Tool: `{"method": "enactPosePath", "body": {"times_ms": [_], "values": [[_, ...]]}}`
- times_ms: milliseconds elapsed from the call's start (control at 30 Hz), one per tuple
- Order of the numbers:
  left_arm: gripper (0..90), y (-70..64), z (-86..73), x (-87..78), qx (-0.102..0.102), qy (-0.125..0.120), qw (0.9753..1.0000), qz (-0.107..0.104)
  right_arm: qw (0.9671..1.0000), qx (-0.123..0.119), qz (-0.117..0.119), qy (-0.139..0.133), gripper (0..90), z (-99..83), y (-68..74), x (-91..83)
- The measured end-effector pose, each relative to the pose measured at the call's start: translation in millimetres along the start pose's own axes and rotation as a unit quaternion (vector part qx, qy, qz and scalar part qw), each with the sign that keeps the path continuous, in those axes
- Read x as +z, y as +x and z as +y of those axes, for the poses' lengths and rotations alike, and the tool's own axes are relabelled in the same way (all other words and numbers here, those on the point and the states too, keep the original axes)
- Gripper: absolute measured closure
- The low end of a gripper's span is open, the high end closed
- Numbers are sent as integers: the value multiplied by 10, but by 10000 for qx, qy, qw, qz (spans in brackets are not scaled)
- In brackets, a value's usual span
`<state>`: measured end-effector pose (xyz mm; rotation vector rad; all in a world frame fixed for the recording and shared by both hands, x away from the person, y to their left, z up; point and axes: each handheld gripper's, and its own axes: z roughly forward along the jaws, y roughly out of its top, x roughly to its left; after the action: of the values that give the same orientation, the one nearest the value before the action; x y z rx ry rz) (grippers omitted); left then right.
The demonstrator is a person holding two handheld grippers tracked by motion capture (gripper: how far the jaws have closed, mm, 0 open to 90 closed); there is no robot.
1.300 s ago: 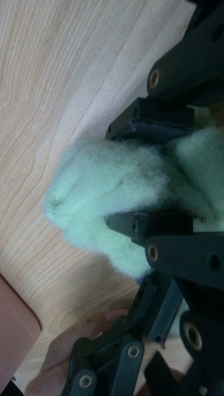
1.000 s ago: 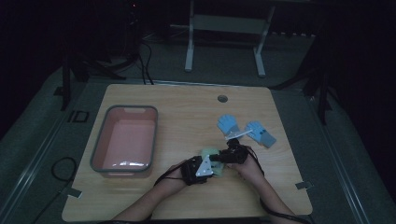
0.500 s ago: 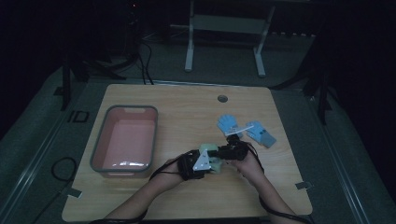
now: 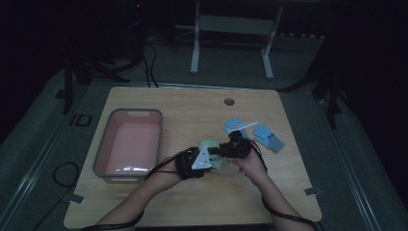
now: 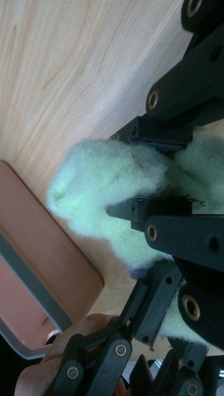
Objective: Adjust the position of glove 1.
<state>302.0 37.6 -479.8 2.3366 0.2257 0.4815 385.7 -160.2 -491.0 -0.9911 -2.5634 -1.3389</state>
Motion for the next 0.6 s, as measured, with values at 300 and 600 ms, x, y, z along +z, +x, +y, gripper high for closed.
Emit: {"method": "enactPosePath", "body": {"times_ms": [300,600], "values": [[757,62,10,-121,90,107,9999,9,9999,-106,8,-2,713,114,76,33],[757,159,-27,-311,146,202,9996,108,9998,-177,82,-53,713,292,177,104]]}}
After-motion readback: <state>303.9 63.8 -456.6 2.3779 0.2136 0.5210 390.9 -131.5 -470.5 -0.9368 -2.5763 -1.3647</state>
